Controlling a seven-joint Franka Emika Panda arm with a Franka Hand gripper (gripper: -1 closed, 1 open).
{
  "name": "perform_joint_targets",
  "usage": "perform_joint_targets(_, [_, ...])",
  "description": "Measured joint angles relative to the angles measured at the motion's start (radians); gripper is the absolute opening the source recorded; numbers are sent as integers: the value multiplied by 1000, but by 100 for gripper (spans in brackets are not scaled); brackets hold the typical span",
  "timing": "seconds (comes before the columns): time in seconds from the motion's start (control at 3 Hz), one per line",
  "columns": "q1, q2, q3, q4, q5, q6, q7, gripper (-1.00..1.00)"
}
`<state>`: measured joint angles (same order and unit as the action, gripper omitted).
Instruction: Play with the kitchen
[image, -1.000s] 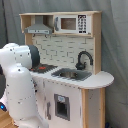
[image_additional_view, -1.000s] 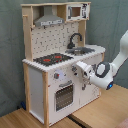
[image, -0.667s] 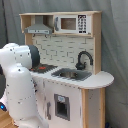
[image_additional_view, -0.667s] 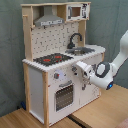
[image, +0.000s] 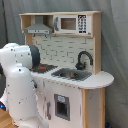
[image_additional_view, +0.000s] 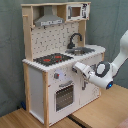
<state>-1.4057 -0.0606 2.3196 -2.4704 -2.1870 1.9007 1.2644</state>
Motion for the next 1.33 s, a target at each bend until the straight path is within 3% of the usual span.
perform_joint_targets(1.33, [0, -1, 3, 6, 23, 1, -505, -100])
